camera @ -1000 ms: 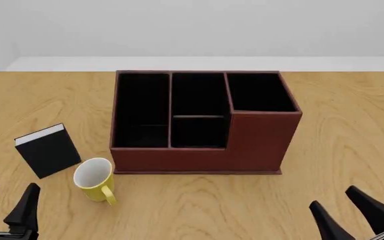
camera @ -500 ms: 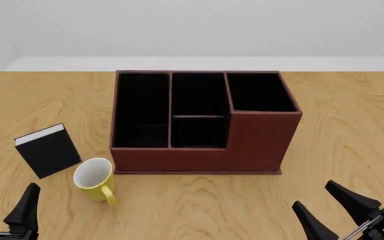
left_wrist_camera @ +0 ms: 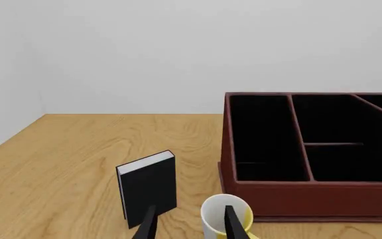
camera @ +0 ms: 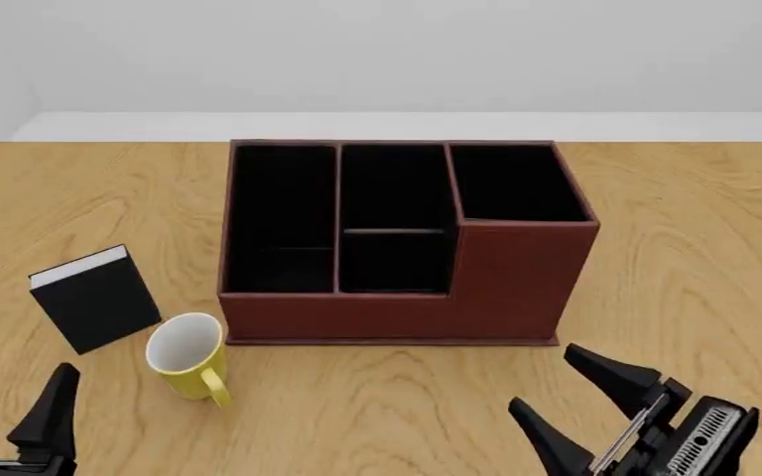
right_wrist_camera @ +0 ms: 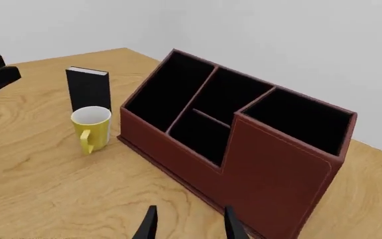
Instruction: Pick up the yellow and white mug and place it to the right of the caddy.
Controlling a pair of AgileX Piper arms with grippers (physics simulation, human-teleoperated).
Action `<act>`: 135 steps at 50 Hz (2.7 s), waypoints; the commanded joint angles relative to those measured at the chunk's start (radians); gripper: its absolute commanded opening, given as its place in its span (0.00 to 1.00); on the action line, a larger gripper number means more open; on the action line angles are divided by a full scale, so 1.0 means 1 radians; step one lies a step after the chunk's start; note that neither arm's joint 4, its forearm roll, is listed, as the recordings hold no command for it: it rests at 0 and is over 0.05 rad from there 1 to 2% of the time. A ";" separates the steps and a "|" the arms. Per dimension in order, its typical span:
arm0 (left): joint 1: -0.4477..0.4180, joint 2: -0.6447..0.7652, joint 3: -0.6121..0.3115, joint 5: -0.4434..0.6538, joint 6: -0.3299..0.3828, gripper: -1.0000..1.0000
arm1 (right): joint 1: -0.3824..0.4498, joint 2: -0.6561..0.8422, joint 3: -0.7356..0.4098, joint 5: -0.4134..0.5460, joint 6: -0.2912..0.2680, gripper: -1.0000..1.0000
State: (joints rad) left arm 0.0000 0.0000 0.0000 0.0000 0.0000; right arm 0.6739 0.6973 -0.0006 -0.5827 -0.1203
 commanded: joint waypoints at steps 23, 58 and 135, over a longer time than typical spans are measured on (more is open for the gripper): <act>0.000 0.000 0.000 0.000 0.000 1.00 | 0.133 0.563 -0.138 -0.389 0.008 1.00; 0.000 0.000 0.000 0.000 0.000 1.00 | 0.250 0.992 -0.332 -0.572 -0.016 1.00; 0.000 0.000 0.000 0.000 0.000 1.00 | 0.390 1.425 -0.916 -0.367 0.005 1.00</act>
State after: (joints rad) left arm 0.0000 0.0000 0.0000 0.0000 0.0000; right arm 1.0411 2.0866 -0.8713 -0.9656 -0.1133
